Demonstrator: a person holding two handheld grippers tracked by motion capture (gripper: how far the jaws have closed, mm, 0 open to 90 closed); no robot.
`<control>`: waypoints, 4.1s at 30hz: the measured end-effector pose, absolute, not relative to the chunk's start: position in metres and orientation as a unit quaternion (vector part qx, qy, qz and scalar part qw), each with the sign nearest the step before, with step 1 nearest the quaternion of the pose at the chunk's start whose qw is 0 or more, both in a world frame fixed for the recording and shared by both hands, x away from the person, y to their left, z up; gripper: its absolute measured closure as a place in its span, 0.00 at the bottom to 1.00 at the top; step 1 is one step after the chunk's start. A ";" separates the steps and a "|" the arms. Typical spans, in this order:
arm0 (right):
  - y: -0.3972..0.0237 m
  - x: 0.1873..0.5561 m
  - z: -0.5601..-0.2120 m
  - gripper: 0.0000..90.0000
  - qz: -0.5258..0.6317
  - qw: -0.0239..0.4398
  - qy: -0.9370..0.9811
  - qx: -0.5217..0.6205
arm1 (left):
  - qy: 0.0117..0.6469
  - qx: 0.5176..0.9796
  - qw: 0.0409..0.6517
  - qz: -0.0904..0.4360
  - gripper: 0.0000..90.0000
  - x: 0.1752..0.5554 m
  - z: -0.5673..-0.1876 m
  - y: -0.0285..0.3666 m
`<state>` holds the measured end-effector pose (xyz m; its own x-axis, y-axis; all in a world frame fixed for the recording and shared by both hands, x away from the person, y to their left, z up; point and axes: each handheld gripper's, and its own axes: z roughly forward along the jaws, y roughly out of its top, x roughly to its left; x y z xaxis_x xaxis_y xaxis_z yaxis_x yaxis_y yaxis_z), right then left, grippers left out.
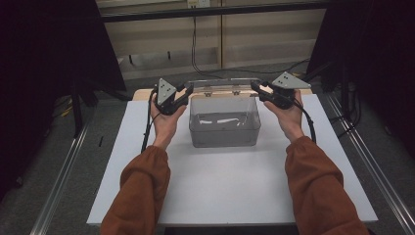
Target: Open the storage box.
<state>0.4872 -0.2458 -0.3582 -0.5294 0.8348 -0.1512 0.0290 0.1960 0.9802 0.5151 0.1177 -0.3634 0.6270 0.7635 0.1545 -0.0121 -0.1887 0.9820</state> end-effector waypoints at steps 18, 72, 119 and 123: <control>-0.248 0.498 -0.358 0.76 0.557 0.367 0.672 0.323 | 0.282 0.701 0.566 0.328 0.77 0.531 -0.370 0.115; -0.250 0.536 -0.379 0.81 0.551 0.342 0.671 0.359 | 0.294 0.716 0.545 0.323 0.84 0.562 -0.393 0.109; -0.249 0.562 -0.408 0.78 0.531 0.305 0.681 0.402 | 0.355 0.715 0.542 0.261 0.81 0.584 -0.404 0.106; -0.251 0.563 -0.408 0.78 0.534 0.298 0.681 0.402 | 0.351 0.726 0.532 0.260 0.81 0.589 -0.402 0.107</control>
<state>0.5632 -0.2507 -0.4078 -0.4983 0.8667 0.0232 0.2289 0.1057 0.9677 0.5895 0.1070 -0.4025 0.6180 0.7862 0.0044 0.2326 -0.1882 0.9542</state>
